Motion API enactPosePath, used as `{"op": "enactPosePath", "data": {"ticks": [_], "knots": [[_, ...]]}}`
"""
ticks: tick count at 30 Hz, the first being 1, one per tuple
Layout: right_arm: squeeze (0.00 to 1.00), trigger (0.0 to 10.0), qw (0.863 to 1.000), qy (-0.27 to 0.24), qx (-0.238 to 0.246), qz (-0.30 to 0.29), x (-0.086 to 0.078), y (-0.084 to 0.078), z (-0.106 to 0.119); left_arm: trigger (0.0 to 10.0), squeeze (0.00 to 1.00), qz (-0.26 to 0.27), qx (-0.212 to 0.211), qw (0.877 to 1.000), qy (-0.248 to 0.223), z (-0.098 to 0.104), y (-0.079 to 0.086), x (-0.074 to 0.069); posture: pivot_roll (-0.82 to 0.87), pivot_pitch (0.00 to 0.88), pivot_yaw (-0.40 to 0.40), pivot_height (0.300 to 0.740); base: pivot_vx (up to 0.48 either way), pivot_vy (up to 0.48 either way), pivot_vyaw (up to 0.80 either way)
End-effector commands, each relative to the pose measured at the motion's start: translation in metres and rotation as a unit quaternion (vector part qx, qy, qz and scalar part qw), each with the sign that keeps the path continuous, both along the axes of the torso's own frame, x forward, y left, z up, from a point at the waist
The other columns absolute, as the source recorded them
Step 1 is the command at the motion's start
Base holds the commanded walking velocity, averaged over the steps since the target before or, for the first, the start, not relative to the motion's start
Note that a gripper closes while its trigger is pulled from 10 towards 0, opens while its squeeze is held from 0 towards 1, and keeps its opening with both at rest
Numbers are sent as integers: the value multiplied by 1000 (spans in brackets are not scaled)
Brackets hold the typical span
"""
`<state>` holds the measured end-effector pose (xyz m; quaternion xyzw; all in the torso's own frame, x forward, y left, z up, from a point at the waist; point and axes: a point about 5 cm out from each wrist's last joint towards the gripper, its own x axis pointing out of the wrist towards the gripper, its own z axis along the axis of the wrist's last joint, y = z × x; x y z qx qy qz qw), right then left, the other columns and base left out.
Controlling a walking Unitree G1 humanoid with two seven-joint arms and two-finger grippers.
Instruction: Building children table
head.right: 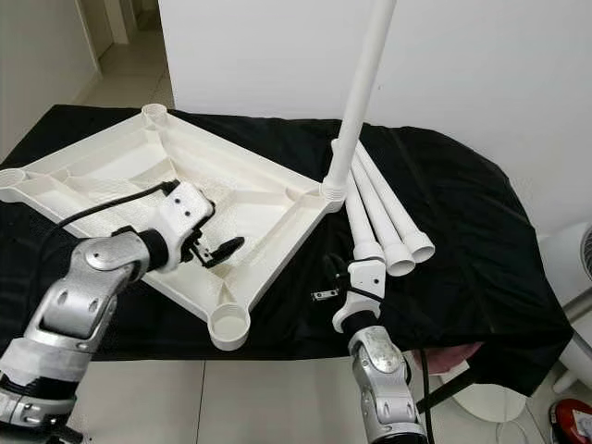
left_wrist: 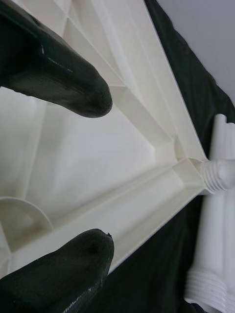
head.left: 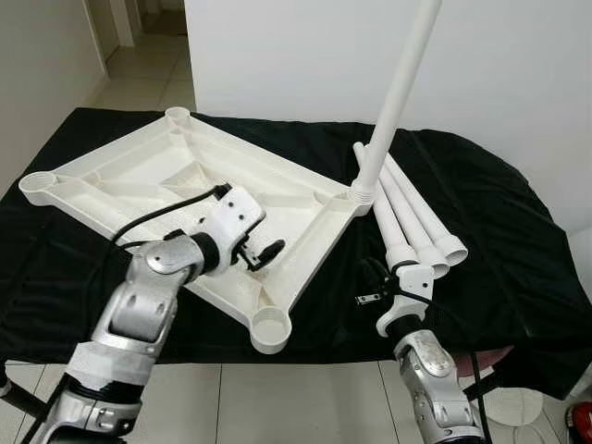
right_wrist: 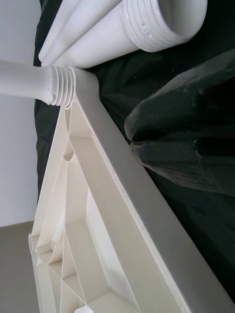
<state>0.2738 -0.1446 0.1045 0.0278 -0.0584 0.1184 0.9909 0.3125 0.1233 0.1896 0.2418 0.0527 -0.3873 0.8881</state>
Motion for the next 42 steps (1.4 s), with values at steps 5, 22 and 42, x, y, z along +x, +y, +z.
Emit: {"op": "enactPosePath", "data": {"ticks": [5,22,42], "knots": [[0,10000,1000,2,-2,-2,0,-1,-2,10000,0,106,14,993,-40,1,21,9,-6,0,-71,740,0,0,0],[0,10000,1000,5,-15,13,0,-2,-3,10000,0,0,91,995,32,-17,39,-2,-4,0,-88,740,0,0,0],[0,10000,999,7,-27,17,-5,-8,-3,10000,0,15,125,990,63,-48,32,18,-33,0,-94,740,0,0,0]]}}
